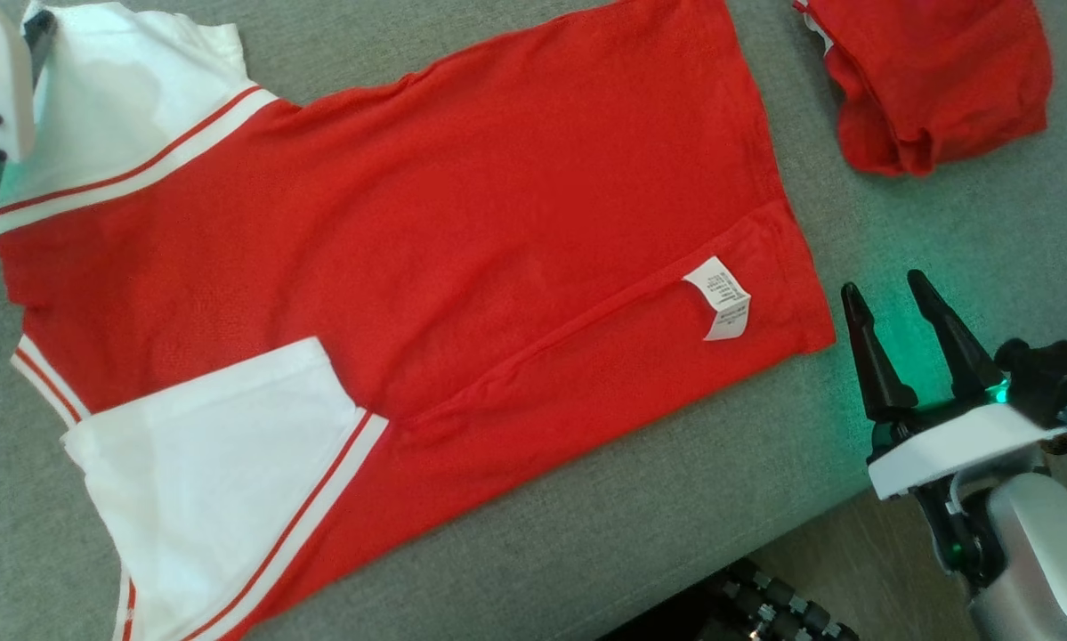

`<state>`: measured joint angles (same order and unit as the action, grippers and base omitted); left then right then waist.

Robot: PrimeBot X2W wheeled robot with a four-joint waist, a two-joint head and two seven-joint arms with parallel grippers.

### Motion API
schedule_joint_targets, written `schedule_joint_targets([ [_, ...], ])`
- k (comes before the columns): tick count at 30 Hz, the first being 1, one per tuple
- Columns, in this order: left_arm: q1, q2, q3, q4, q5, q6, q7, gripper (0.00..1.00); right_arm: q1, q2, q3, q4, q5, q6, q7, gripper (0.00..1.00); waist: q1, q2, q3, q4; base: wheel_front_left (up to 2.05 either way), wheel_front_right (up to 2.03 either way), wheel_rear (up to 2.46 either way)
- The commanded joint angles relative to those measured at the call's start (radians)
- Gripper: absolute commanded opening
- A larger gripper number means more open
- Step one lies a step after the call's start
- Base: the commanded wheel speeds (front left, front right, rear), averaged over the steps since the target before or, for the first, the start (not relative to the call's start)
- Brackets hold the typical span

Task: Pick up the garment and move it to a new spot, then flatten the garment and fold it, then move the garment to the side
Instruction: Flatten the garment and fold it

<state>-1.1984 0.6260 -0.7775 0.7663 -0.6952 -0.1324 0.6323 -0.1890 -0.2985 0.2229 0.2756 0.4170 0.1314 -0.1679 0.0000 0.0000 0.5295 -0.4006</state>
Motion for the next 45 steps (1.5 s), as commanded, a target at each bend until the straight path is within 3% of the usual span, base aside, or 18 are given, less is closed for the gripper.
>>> schedule_joint_targets([
  [1,-0.028,0.046,0.018,-0.018,-0.005,0.002,0.006,1.00,0.009,-0.024,0.014,-0.018,0.009,-0.001,-0.011,1.00,0.0000,0.0000,0.001,-0.001,0.00,0.00,0.00],
  [3,-0.032,0.052,-0.002,-0.030,-0.014,0.002,0.009,0.45,0.006,-0.025,0.016,-0.010,0.012,-0.001,-0.016,1.00,0.0000,0.0000,0.003,-0.003,0.00,0.00,0.00],
  [5,-0.032,0.055,-0.019,-0.041,-0.033,0.002,0.016,0.00,0.003,-0.025,0.017,-0.003,0.014,-0.001,-0.019,1.00,0.0000,0.0000,0.005,-0.004,0.00,0.00,0.00],
  [9,-0.035,0.065,-0.047,-0.072,-0.086,0.002,0.025,0.00,-0.010,-0.032,0.018,0.003,0.018,-0.001,-0.016,1.00,0.0000,0.0000,0.007,0.002,0.00,0.00,0.00],
  [16,-0.059,0.086,-0.109,-0.121,-0.096,0.002,-0.067,0.00,-0.081,-0.066,0.030,-0.046,0.059,-0.001,0.022,1.00,0.0000,0.0000,-0.014,0.027,0.00,0.00,0.00],
  [23,-0.090,0.064,-0.182,-0.161,-0.124,0.002,-0.135,0.00,-0.279,-0.126,0.100,-0.056,0.146,-0.001,0.235,1.00,0.0000,0.0000,-0.050,0.083,0.00,0.00,0.00],
  [29,-0.128,0.051,-0.245,-0.192,-0.148,0.002,-0.176,0.00,-0.496,-0.092,0.149,0.129,0.165,-0.001,0.408,1.00,0.0000,0.0000,-0.066,0.139,0.00,0.00,0.00],
  [34,-0.170,0.055,-0.307,-0.225,-0.170,0.002,-0.196,0.00,-0.664,-0.056,0.187,0.349,0.124,-0.001,0.461,1.00,0.0000,0.0000,-0.058,0.186,0.00,0.00,0.00],
  [45,-0.223,0.061,-0.389,-0.248,-0.205,0.002,-0.231,0.00,-0.799,-0.016,0.234,0.588,0.121,-0.001,0.421,0.99,0.0000,0.0000,-0.041,0.226,0.00,0.00,0.00],
])
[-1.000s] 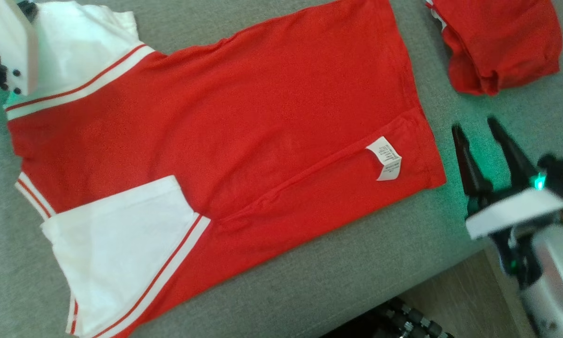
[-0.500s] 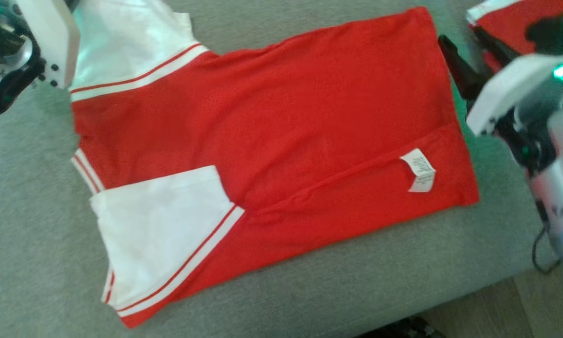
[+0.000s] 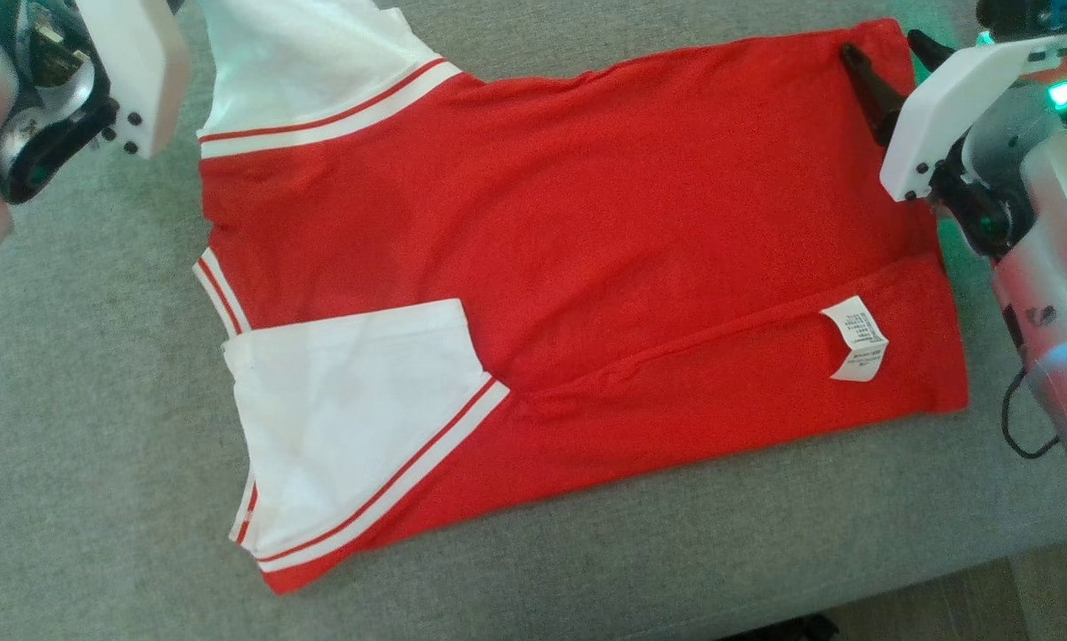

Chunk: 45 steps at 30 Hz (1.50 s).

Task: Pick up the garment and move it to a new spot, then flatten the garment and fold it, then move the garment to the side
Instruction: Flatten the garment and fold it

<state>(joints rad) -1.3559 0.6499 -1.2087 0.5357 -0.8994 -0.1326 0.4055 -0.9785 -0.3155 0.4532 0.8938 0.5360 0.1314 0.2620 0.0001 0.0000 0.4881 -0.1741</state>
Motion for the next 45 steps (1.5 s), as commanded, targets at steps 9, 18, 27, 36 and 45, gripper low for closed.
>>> schedule_joint_targets([
  [9,-0.083,0.035,-0.007,-0.003,-0.039,0.002,-0.028,0.00,-0.067,0.003,0.069,0.069,0.013,-0.001,-0.057,0.76,-0.0001,0.0000,-0.006,0.005,0.00,0.00,0.00],
  [18,-0.089,0.025,-0.037,0.009,-0.064,0.002,-0.042,0.00,-0.104,0.011,0.120,0.132,0.035,-0.001,-0.083,0.44,-0.0001,0.0000,-0.017,0.011,0.00,0.00,0.00],
  [27,-0.093,0.030,-0.055,0.009,-0.072,0.002,-0.058,0.00,-0.132,0.008,0.141,0.198,0.048,-0.001,-0.115,0.05,-0.0001,0.0000,-0.021,0.023,0.00,0.00,0.00],
  [36,-0.107,0.023,-0.063,0.018,-0.038,0.002,-0.146,0.00,-0.158,0.005,0.153,0.232,0.067,-0.001,-0.158,0.00,-0.0001,0.0000,-0.033,0.039,0.00,0.00,0.00],
  [45,-0.169,0.000,-0.039,0.100,0.037,0.019,-0.333,0.00,-0.185,-0.016,0.096,0.216,0.158,-0.001,-0.241,0.00,-0.0001,0.0000,-0.050,0.065,0.00,0.00,0.00],
])
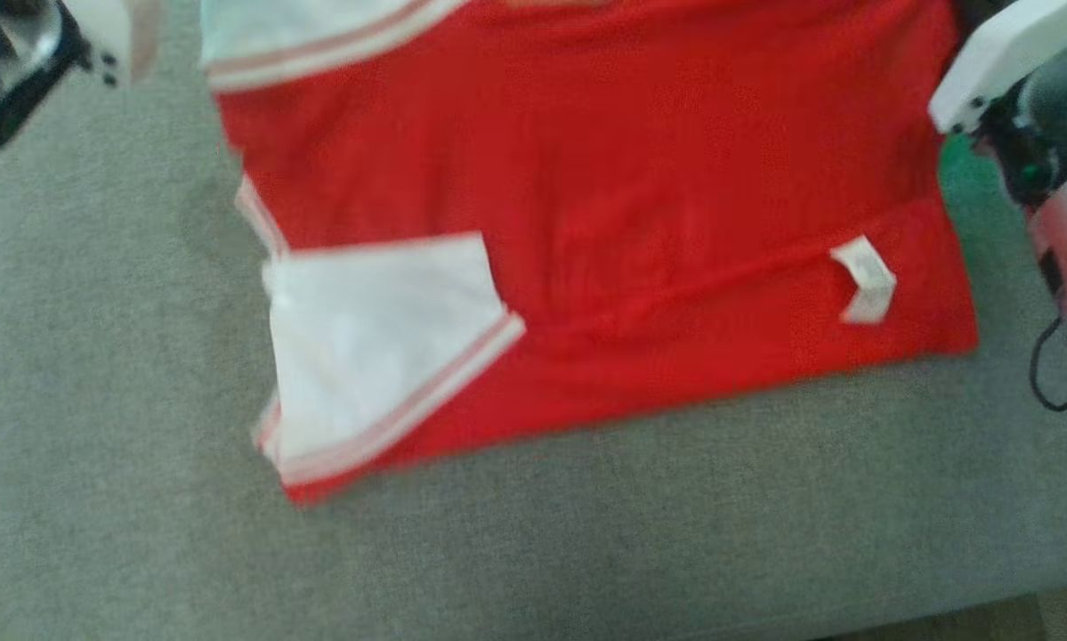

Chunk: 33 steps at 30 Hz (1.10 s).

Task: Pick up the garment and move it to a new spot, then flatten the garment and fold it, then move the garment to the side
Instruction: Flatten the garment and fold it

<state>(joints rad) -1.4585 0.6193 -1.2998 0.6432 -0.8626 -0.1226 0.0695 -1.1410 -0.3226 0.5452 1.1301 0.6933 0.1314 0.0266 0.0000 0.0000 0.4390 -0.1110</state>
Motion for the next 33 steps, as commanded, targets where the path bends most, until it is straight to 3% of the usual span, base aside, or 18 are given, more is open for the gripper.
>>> schedule_joint_targets([
  [1,-0.075,0.026,0.056,0.002,0.008,0.011,-0.021,0.00,-0.025,-0.014,-0.006,-0.028,0.018,-0.001,-0.013,0.00,0.0000,0.0000,-0.003,0.005,0.00,0.00,0.00],
  [9,-0.028,0.003,0.063,0.025,-0.042,-0.001,-0.067,0.00,0.030,-0.087,-0.006,-0.116,0.117,-0.001,-0.004,0.00,0.0000,0.0000,-0.032,0.053,0.00,0.00,0.00],
  [20,0.156,0.109,0.040,-0.135,-0.063,0.003,-0.104,0.00,0.222,-0.196,0.012,-0.280,0.200,-0.001,-0.005,0.00,0.0000,0.0000,-0.075,0.105,0.00,0.00,0.00],
  [24,0.239,0.160,0.036,-0.235,-0.071,0.041,-0.102,0.00,0.288,-0.208,0.012,-0.310,0.203,-0.001,-0.007,0.00,0.0000,0.0000,-0.090,0.103,0.00,0.00,0.00],
  [33,0.413,0.275,0.029,-0.469,-0.057,0.180,-0.104,0.00,0.406,-0.216,-0.007,-0.354,0.193,-0.001,-0.017,0.00,0.0000,0.0000,-0.114,0.097,0.00,0.00,0.00],
])
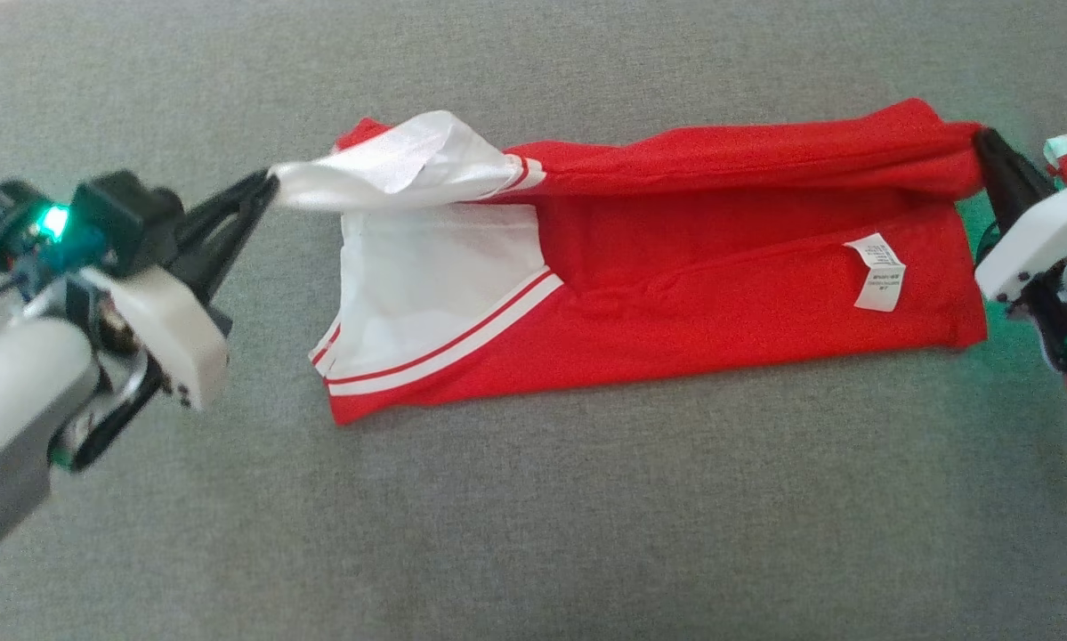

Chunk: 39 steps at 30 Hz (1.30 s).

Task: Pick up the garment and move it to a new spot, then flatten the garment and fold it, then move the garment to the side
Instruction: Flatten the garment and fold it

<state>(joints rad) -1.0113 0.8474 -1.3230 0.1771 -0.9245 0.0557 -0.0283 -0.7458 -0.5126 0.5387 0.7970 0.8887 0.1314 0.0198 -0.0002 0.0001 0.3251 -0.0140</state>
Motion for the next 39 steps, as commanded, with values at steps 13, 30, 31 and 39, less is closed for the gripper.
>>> schedule_joint_targets([
  [13,0.155,0.082,0.048,-0.178,-0.004,0.167,-0.057,0.00,0.145,-0.005,-0.033,-0.087,-0.016,-0.001,-0.001,0.24,0.0002,-0.0001,0.008,0.004,0.00,0.00,0.00],
  [30,0.517,-0.316,0.408,-0.092,0.186,0.480,-0.233,1.00,0.410,0.114,-0.328,-0.077,-0.081,-0.001,-0.276,1.00,0.0002,-0.0001,-0.099,0.095,0.00,0.00,0.00],
  [31,0.561,-0.340,0.445,-0.101,0.226,0.486,-0.233,1.00,0.429,0.130,-0.356,-0.088,-0.091,-0.001,-0.278,1.00,0.0002,-0.0001,-0.109,0.101,0.00,0.00,0.00],
  [39,0.817,-0.512,0.650,-0.167,0.491,0.467,-0.233,1.00,0.461,0.207,-0.526,-0.092,-0.229,-0.001,-0.281,1.00,0.0002,-0.0001,-0.161,0.154,0.00,0.00,0.00],
])
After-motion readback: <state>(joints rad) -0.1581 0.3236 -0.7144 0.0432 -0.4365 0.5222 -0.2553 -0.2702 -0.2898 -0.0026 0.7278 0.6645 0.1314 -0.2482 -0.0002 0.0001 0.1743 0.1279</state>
